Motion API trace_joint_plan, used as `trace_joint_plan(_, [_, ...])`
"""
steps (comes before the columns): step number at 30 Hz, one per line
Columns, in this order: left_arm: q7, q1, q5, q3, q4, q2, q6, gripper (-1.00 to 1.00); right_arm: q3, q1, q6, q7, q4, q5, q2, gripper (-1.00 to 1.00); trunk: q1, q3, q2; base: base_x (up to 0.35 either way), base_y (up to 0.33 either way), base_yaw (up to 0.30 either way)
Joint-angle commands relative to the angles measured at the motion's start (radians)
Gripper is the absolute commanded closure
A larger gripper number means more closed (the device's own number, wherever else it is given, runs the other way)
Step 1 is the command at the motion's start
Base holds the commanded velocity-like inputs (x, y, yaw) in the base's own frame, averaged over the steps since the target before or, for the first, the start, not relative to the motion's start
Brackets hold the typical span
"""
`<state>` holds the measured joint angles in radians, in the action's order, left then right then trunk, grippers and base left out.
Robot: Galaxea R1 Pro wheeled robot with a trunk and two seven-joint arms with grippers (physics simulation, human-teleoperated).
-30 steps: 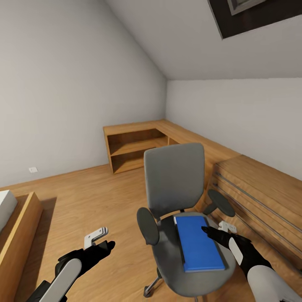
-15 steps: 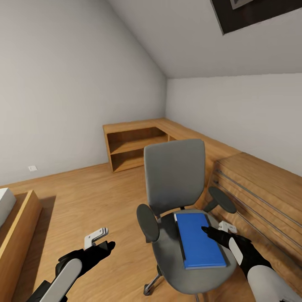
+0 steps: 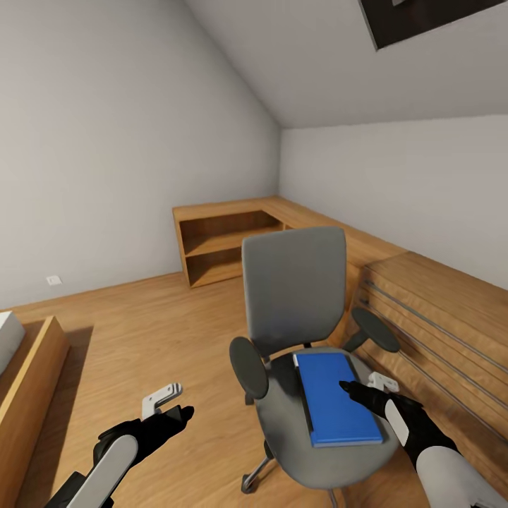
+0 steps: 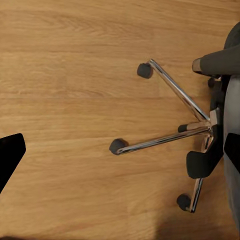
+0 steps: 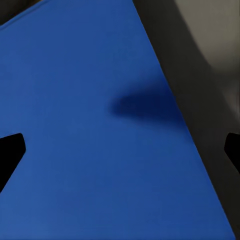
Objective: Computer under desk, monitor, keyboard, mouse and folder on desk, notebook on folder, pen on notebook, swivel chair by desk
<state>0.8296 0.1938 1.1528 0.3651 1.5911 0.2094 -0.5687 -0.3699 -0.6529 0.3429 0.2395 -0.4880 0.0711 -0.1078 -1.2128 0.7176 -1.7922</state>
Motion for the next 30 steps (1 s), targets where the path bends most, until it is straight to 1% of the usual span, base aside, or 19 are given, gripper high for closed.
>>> trace_joint_plan(1, [0.008, 0.001, 0.007, 0.002, 0.001, 0.001, 0.0, -1.0, -0.004, -0.001, 0.007, 0.003, -0.001, 0.007, 0.0, -1.0, -0.004, 0.004, -0.008, 0.0, 0.0, 0.0])
trace_joint_plan(2, [0.008, 0.001, 0.007, 0.002, 0.001, 0.001, 0.0, -1.0, -0.004, -0.001, 0.007, 0.003, -0.001, 0.007, 0.0, -1.0, -0.008, 0.007, -0.015, 0.0, 0.0, 0.0])
trace_joint_plan(14, [0.009, 0.001, 0.005, 0.002, 0.001, 0.001, 0.0, -1.0, -0.004, -0.001, 0.007, 0.003, -0.002, 0.007, 0.0, -1.0, -0.008, 0.007, -0.015, 0.0, 0.0, 0.0])
trace_joint_plan(20, [0.011, 0.001, 0.004, 0.002, 0.001, 0.001, 0.0, -1.0, -0.004, -0.001, 0.007, 0.003, -0.002, 0.008, 0.0, -1.0, -0.031, 0.026, -0.057, 0.0, 0.0, 0.0])
trace_joint_plan(30, [0.01, 0.001, 0.005, 0.002, 0.001, 0.001, 0.0, -1.0, -0.004, -0.001, 0.007, 0.003, -0.003, 0.009, 0.0, -1.0, -0.031, 0.026, -0.057, 0.0, 0.0, 0.0])
